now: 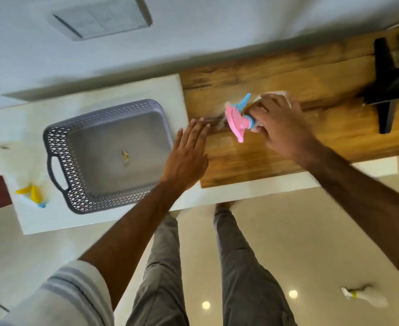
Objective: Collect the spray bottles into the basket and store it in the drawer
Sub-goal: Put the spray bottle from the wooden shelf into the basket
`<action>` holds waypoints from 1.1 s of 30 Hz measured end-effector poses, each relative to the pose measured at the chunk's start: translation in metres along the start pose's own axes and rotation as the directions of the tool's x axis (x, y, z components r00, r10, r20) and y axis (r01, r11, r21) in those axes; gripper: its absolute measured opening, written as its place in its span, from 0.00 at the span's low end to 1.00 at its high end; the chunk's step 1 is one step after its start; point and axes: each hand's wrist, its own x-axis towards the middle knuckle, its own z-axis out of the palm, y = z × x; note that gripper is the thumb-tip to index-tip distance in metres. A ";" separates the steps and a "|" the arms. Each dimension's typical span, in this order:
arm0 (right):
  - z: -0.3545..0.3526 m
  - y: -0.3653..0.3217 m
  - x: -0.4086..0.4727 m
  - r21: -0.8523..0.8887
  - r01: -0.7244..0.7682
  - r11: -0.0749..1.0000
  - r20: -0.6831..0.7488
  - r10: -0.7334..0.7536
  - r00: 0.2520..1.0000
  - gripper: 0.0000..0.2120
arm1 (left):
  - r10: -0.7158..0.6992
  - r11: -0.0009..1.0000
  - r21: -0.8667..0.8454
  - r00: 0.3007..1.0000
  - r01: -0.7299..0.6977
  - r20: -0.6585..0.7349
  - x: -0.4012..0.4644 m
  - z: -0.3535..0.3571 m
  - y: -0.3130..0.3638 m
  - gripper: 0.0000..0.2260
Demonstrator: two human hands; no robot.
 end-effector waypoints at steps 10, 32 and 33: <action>-0.009 -0.212 0.059 0.984 -0.018 0.177 0.024 -0.033 0.999 0.16 | -0.476 0.868 0.092 0.870 0.489 -0.130 -0.158 -0.046 -0.177 0.37; 0.055 -0.239 0.094 0.784 -0.198 0.588 0.015 0.301 0.954 0.32 | -0.521 0.852 -0.082 0.853 0.518 -0.019 -0.212 -0.036 -0.259 0.42; 0.056 -0.244 0.082 0.793 -0.235 0.562 -0.014 0.402 0.915 0.31 | -0.517 0.854 -0.087 0.856 0.513 -0.025 -0.215 -0.037 -0.259 0.42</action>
